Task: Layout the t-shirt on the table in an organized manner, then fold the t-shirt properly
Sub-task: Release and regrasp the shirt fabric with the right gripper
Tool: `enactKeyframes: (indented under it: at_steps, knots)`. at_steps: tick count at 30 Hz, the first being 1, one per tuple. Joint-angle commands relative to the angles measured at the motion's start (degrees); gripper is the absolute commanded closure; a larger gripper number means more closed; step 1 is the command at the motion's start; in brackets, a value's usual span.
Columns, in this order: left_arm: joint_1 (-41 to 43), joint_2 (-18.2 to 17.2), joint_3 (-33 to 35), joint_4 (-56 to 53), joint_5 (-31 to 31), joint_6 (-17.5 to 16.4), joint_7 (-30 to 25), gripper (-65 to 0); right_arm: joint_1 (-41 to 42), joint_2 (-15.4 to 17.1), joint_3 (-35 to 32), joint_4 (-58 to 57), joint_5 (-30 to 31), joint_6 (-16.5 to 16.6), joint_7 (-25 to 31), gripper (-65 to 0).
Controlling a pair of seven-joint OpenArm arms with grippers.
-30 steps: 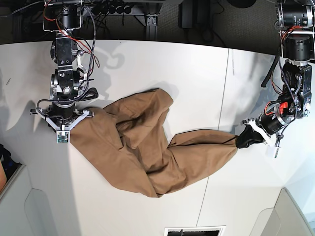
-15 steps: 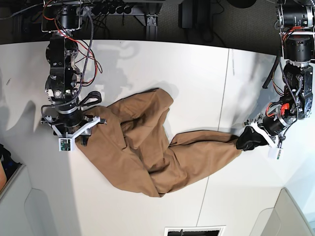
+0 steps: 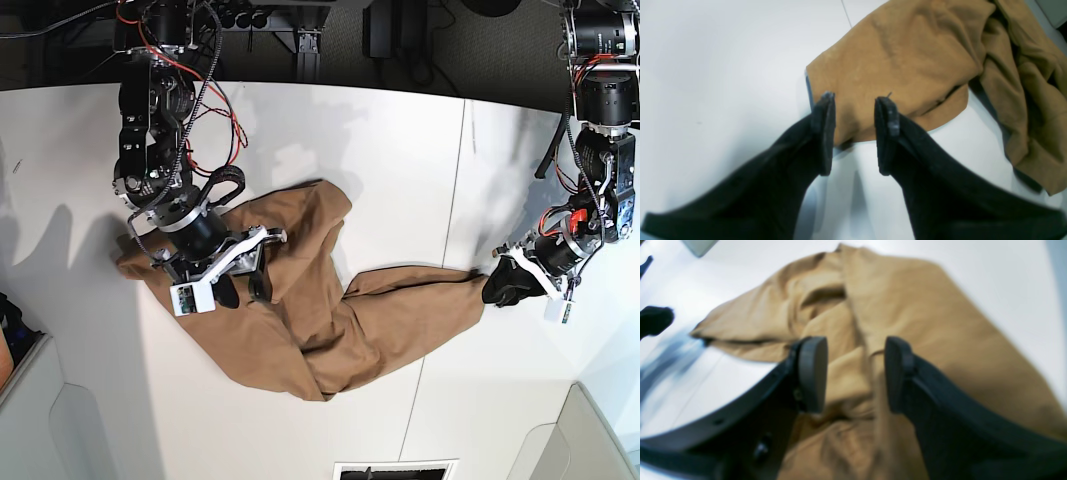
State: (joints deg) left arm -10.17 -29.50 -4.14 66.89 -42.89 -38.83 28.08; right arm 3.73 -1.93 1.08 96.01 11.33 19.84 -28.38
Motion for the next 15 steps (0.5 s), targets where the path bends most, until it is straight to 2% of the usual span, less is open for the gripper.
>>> enactKeyframes:
  at_steps: [1, 7, 15]
  knots:
    - [-1.2, -0.7, -0.44, 0.96, -0.96, -0.79, -1.29, -22.9, 0.44, -0.68, -0.5, 1.16, 0.66, 0.63, 1.4, -28.0]
    - [-1.2, -0.66, -0.44, 0.96, -0.96, -0.81, -1.31, -22.9, -2.14, -0.96, -3.3, 0.94, -2.58, 0.5, 1.44, -28.0]
    - [-1.2, -0.63, -0.44, 0.96, -0.98, -0.81, -1.31, -22.9, -4.24, -0.94, -3.37, -0.59, -4.72, 0.2, 1.9, -28.0]
